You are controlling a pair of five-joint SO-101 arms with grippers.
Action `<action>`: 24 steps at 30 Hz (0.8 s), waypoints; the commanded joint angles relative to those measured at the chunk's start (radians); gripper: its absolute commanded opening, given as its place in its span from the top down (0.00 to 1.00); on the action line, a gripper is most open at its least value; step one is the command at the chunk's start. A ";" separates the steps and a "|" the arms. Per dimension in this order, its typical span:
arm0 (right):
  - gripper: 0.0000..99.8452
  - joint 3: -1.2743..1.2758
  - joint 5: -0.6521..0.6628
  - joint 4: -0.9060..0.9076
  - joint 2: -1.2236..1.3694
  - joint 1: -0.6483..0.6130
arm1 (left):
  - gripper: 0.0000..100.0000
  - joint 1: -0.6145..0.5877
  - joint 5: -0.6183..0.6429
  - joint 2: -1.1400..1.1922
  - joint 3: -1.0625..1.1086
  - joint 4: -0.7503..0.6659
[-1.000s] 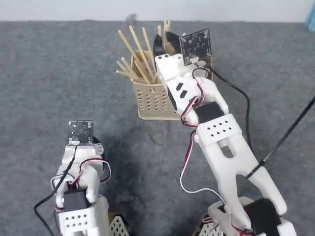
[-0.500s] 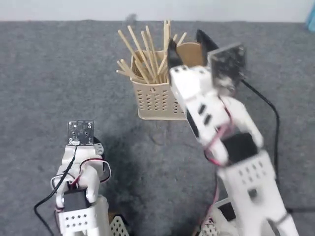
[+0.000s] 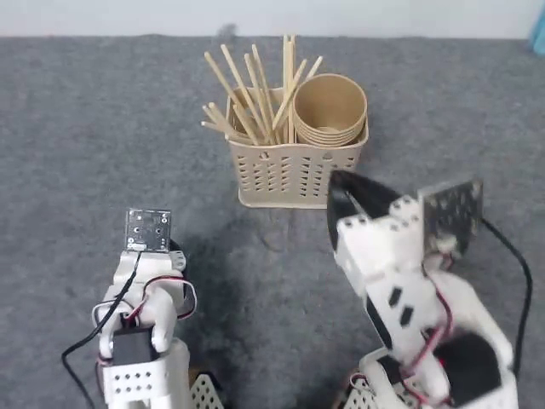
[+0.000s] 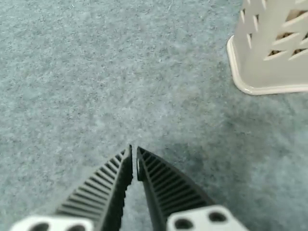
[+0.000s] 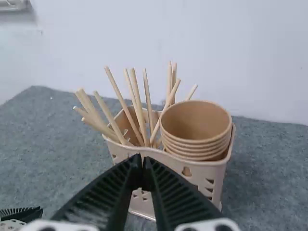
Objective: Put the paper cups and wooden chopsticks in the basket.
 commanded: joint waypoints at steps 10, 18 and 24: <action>0.99 0.463 0.121 0.099 -0.369 0.249 | 0.99 0.011 -0.003 -0.018 -0.002 0.000; 0.99 0.783 0.132 0.077 -0.364 0.274 | 0.99 0.011 0.000 -0.018 -0.002 -0.048; 0.99 0.930 0.157 0.088 -0.364 0.352 | 0.99 0.025 0.000 -0.017 -0.002 0.121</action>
